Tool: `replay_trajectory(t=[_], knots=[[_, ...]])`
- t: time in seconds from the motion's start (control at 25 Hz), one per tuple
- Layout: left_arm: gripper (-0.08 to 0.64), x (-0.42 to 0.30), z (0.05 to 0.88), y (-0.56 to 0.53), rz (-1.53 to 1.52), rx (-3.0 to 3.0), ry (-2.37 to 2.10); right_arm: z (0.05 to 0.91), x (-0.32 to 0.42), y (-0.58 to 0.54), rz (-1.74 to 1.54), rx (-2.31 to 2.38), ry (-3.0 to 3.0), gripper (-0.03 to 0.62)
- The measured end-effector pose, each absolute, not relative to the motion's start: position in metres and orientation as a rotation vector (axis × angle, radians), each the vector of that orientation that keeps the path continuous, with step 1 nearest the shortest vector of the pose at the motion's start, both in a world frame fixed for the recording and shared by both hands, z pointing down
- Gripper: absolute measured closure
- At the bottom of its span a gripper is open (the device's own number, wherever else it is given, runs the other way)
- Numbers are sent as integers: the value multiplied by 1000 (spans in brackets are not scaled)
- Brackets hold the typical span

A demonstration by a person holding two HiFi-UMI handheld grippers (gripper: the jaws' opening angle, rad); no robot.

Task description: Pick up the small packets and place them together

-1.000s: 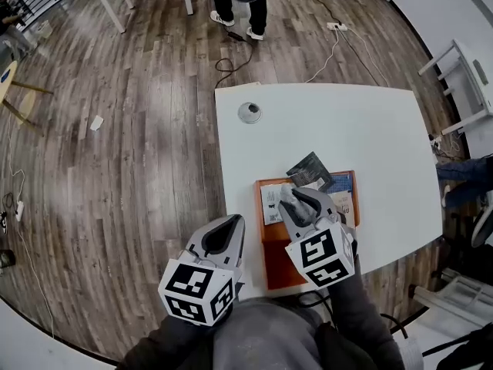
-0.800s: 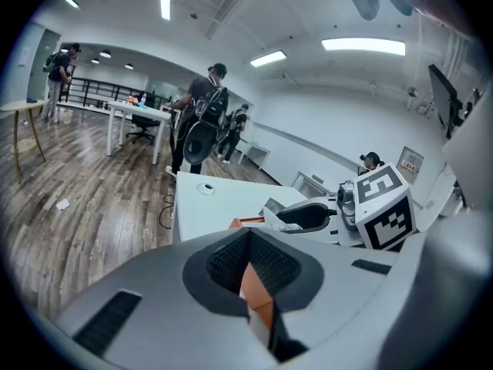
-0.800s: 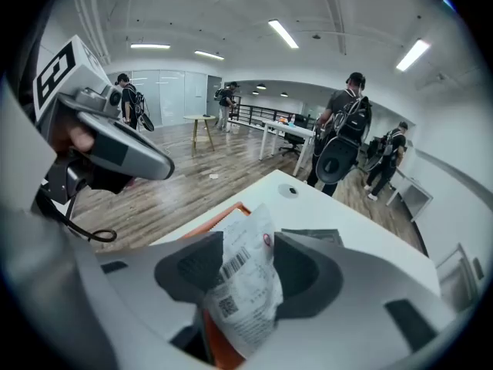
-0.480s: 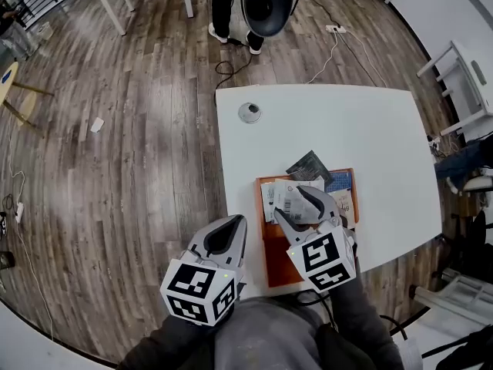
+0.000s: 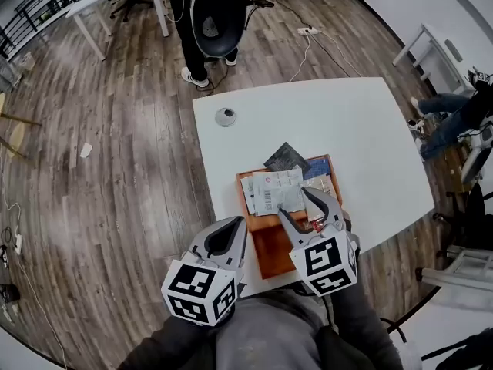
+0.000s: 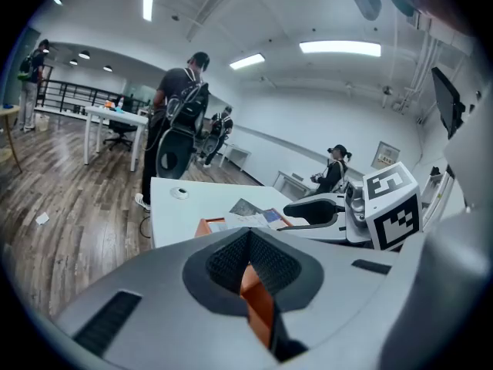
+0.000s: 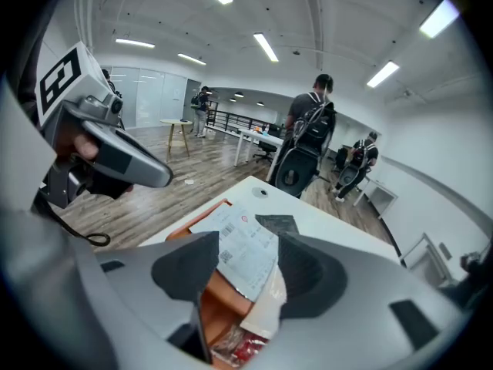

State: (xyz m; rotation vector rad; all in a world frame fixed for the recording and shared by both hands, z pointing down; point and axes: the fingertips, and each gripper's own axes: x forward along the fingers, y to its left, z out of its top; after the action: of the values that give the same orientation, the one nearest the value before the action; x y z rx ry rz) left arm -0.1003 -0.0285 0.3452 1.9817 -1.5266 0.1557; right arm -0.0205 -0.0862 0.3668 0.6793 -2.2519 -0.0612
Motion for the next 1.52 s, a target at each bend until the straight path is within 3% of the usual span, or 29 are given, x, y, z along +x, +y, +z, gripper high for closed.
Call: replay_trajectory(t=[0.52, 0.96, 1.04, 1.16, 1.2, 1.52], knots=[[563, -11, 366, -17, 303, 2144, -1234, 417, 91, -39, 150, 883, -2067, 362], [563, -7, 372, -23, 337, 2138, -1220, 444, 98, -41, 164, 840, -1990, 369], [563, -13, 373, -25, 334, 2119, -1241, 446, 93, -47, 142, 827, -1990, 415], [563, -18, 376, -29, 331, 2093, -1261, 447, 90, -55, 110, 813, -1991, 565], [563, -18, 378, -31, 330, 2086, -1265, 449, 91, -58, 102, 806, -1982, 588], [563, -16, 386, -42, 327, 2047, -1286, 476, 100, -70, -100, 665, -1764, 588]])
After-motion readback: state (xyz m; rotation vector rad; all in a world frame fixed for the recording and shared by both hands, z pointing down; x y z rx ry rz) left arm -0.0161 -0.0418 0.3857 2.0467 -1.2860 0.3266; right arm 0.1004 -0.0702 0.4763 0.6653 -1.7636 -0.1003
